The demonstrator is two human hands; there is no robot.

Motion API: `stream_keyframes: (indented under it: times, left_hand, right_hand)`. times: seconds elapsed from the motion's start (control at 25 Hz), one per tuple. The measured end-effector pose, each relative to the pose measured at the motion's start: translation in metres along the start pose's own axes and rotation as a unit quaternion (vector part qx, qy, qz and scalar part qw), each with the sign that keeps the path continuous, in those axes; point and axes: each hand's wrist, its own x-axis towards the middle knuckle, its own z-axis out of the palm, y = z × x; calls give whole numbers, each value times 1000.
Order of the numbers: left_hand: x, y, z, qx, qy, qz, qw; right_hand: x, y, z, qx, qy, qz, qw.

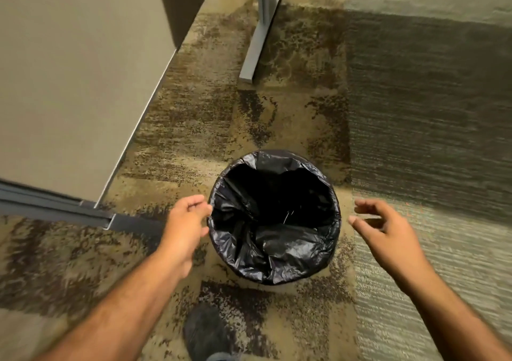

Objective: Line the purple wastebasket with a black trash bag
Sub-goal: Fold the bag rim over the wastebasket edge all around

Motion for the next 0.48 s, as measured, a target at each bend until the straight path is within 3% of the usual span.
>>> stream_keyframes:
  times: [0.12,0.28,0.48]
  left_hand:
    - [-71,-21,12,-44,-1,-15,999]
    - [-87,-57,27,73,47,-23,996]
    - [-58,-79,30,-147,63,-133,978]
  right_hand:
    - [-23,-4,9,32,-31,46,998]
    - [-15,-2,35,-5,-15,98,995]
    - [2,-3,73,36,15,142,989]
